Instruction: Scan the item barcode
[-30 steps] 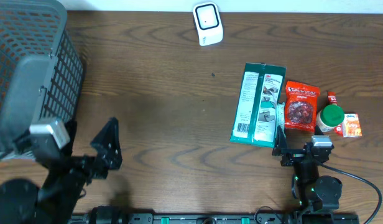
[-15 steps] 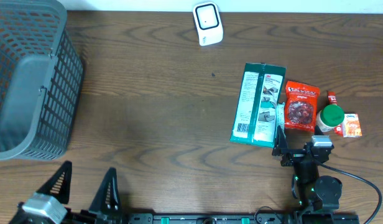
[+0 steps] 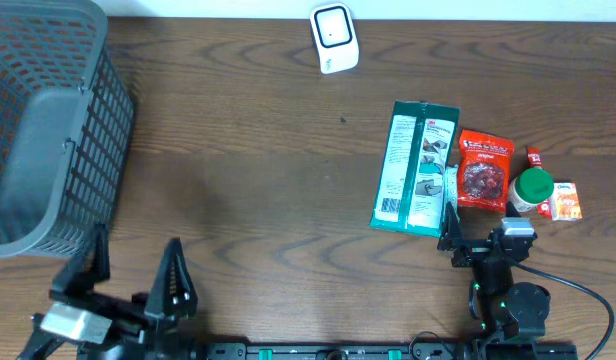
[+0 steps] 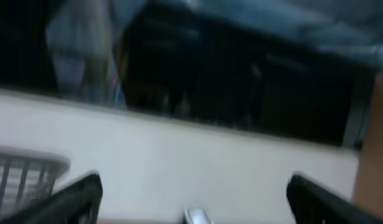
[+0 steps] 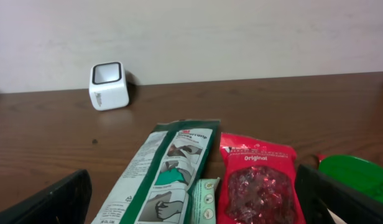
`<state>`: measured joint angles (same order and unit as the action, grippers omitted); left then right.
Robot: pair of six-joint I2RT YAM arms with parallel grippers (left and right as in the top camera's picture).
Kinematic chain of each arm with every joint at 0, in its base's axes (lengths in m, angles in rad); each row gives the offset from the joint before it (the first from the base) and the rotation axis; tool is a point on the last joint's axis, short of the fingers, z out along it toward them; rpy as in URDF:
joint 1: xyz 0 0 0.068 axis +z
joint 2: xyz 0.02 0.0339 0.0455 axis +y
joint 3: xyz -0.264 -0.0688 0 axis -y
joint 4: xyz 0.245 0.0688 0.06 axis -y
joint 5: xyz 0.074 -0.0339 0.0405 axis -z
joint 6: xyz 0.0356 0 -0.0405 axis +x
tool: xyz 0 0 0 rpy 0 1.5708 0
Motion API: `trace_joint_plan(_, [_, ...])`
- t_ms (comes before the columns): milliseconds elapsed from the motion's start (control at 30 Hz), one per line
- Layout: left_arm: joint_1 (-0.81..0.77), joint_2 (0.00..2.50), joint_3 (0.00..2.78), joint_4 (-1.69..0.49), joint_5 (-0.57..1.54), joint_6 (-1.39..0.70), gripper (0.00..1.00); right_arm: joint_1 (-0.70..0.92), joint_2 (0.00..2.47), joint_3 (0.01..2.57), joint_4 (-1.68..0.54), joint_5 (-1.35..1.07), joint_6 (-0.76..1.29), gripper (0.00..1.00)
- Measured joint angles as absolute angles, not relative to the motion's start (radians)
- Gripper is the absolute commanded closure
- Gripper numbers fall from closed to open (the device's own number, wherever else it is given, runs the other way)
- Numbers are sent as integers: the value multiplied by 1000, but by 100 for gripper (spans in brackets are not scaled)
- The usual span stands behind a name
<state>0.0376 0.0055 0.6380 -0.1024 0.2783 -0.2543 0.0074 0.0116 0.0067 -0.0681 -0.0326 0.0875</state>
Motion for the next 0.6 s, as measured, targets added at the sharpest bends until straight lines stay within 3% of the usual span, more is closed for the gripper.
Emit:
trace_joint_plan(267, [38,5,309,422,274,-255,5,7,12,7,-68,-33,88,1])
trace_joint_plan(600, [38,6,55,503,188,-278,5,7,12,7,-68,-33,88,1])
